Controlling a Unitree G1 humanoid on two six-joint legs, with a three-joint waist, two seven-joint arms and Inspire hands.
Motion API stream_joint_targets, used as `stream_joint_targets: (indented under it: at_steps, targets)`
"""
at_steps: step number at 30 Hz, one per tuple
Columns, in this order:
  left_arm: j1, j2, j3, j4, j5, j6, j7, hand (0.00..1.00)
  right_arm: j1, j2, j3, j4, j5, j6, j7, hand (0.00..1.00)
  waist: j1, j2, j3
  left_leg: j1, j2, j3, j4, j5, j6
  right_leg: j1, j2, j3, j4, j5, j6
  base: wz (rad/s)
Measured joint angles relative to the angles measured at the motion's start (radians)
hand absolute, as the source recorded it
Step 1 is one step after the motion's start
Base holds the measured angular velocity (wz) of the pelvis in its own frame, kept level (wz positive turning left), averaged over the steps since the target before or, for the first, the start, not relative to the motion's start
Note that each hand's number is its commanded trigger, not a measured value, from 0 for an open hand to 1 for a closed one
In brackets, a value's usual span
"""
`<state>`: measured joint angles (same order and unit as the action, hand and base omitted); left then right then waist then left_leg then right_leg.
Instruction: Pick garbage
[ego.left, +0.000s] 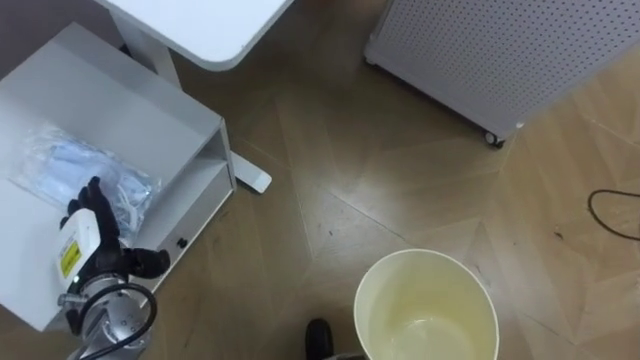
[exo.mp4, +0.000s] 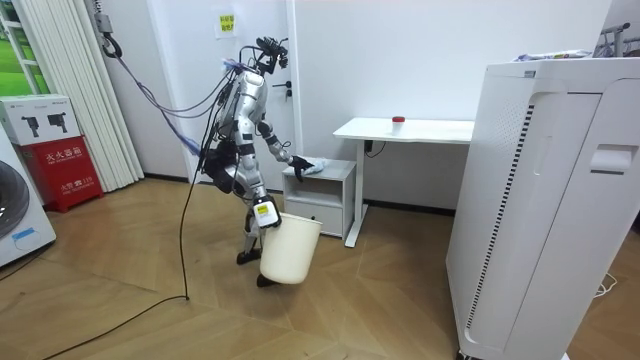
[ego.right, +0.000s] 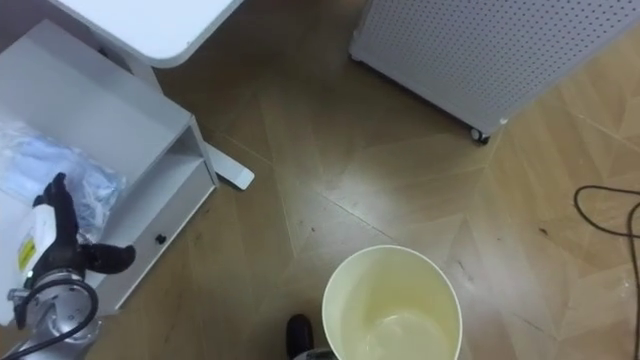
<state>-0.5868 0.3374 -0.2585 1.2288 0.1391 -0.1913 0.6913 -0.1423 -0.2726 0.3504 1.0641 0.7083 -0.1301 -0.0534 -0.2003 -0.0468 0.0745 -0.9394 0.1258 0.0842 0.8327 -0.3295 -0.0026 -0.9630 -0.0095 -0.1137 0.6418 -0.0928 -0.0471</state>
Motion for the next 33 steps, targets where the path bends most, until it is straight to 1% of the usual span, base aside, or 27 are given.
stream_joint_targets:
  at_steps: [1,2,3,4,5,6,7,9,11,12,14,17,25,29,33]
  targets:
    - [0.000,0.000,0.000,0.002,0.004,0.000,-0.003,0.00,0.000,0.000,0.000,0.000,0.000,0.000,0.000,1.00,0.000,0.000,-0.0003,-0.001,0.000,-0.001,0.001,0.000,0.000,0.000,0.000,0.000,0.000,0.000,0.000,0.00]
    - [0.000,0.001,0.001,0.003,0.008,0.000,-0.006,0.15,0.000,0.000,0.000,0.000,0.000,0.000,0.001,1.00,0.000,-0.001,-0.0004,-0.001,-0.001,-0.001,0.001,0.000,0.000,0.000,0.000,-0.001,0.000,0.000,0.000,0.00]
    - [0.000,0.002,0.001,0.003,0.008,0.000,-0.008,0.38,0.000,0.000,0.000,0.000,0.000,0.000,0.002,1.00,0.000,-0.001,-0.0004,-0.001,-0.001,-0.001,0.001,0.000,0.000,0.000,0.000,-0.002,0.000,0.000,0.000,0.00]
    - [0.000,0.004,0.001,0.003,0.009,0.000,-0.011,0.58,0.000,0.000,0.000,0.000,0.000,0.000,0.003,1.00,-0.001,-0.001,-0.0005,-0.001,-0.001,-0.001,0.001,0.000,0.000,0.000,0.000,-0.003,0.000,0.000,0.000,0.00]
    - [0.000,0.005,0.001,0.005,0.009,0.001,-0.016,0.72,0.000,0.000,0.001,0.001,0.005,0.000,0.004,1.00,-0.002,-0.001,-0.0007,-0.001,-0.001,-0.001,0.001,0.000,0.000,0.000,0.000,-0.004,0.000,0.000,0.000,0.00]
    - [0.000,0.006,0.001,0.005,0.008,0.001,-0.017,0.95,0.001,0.000,0.001,0.001,0.010,0.000,0.005,1.00,-0.002,0.000,-0.0007,-0.001,-0.001,-0.001,0.001,0.000,0.000,0.000,0.000,-0.004,0.000,0.000,0.000,0.00]
    - [0.000,0.008,0.000,0.005,0.009,0.003,-0.016,1.00,0.002,-0.001,0.002,0.001,0.017,0.000,0.007,1.00,-0.004,0.000,-0.0010,-0.002,-0.001,-0.001,0.001,0.000,0.000,-0.001,0.000,-0.004,-0.001,0.000,0.000,0.00]
    - [0.000,0.018,-0.004,0.005,0.014,0.003,0.008,1.00,0.003,-0.001,0.006,0.001,0.039,0.001,0.011,1.00,-0.005,0.002,-0.0024,-0.002,0.000,-0.001,0.001,0.000,0.000,-0.001,0.000,-0.004,0.000,0.000,0.000,0.00]
    - [-0.006,0.055,-0.022,0.010,0.013,0.009,0.013,1.00,0.003,-0.003,0.020,0.001,0.057,0.004,0.011,1.00,-0.005,0.002,-0.0041,0.002,-0.001,0.002,0.001,0.000,0.000,-0.001,-0.003,-0.004,0.006,0.000,-0.001,0.00]
    - [-0.007,0.062,-0.024,0.010,0.013,0.011,0.012,1.00,0.003,-0.003,0.022,0.001,0.064,0.004,0.012,1.00,-0.006,0.002,-0.0042,0.003,-0.002,0.002,0.001,0.000,0.000,0.000,-0.004,-0.004,0.007,0.000,-0.001,0.00]
    - [-0.014,0.086,-0.034,0.011,0.009,0.021,0.002,1.00,0.003,-0.004,0.022,-0.001,0.077,0.011,0.014,1.00,-0.009,0.002,-0.0044,0.005,-0.005,0.004,0.001,0.000,0.000,0.000,-0.007,-0.003,0.014,-0.001,-0.001,0.00]
    - [-0.021,0.086,-0.040,0.012,0.008,0.037,0.002,1.00,0.003,-0.004,0.021,-0.004,0.078,0.020,0.013,1.00,-0.008,0.002,-0.0045,0.009,-0.009,0.005,0.001,0.001,0.001,0.000,-0.010,0.001,0.017,-0.002,0.001,0.00]
    - [-0.027,0.082,-0.040,0.014,0.008,0.049,-0.014,1.00,0.003,-0.005,0.022,-0.007,0.081,0.020,0.013,1.00,-0.008,0.002,-0.0045,0.017,-0.010,0.006,-0.003,0.002,0.002,0.006,-0.010,0.002,0.015,-0.002,0.001,0.00]
    - [-0.017,0.068,-0.038,0.018,-0.013,0.047,-0.033,1.00,0.004,-0.005,0.023,-0.006,0.080,0.012,0.011,1.00,0.001,0.002,-0.0047,0.042,-0.008,0.023,-0.019,0.003,0.001,0.018,-0.007,0.019,0.009,-0.002,0.002,-0.07]
    - [-0.013,0.056,-0.038,0.016,-0.051,0.032,-0.030,1.00,0.004,-0.001,0.023,-0.004,0.074,0.000,0.006,1.00,0.004,0.003,-0.0052,0.049,-0.003,0.024,-0.033,0.007,-0.003,0.028,-0.004,0.010,-0.008,0.005,-0.005,-0.03]
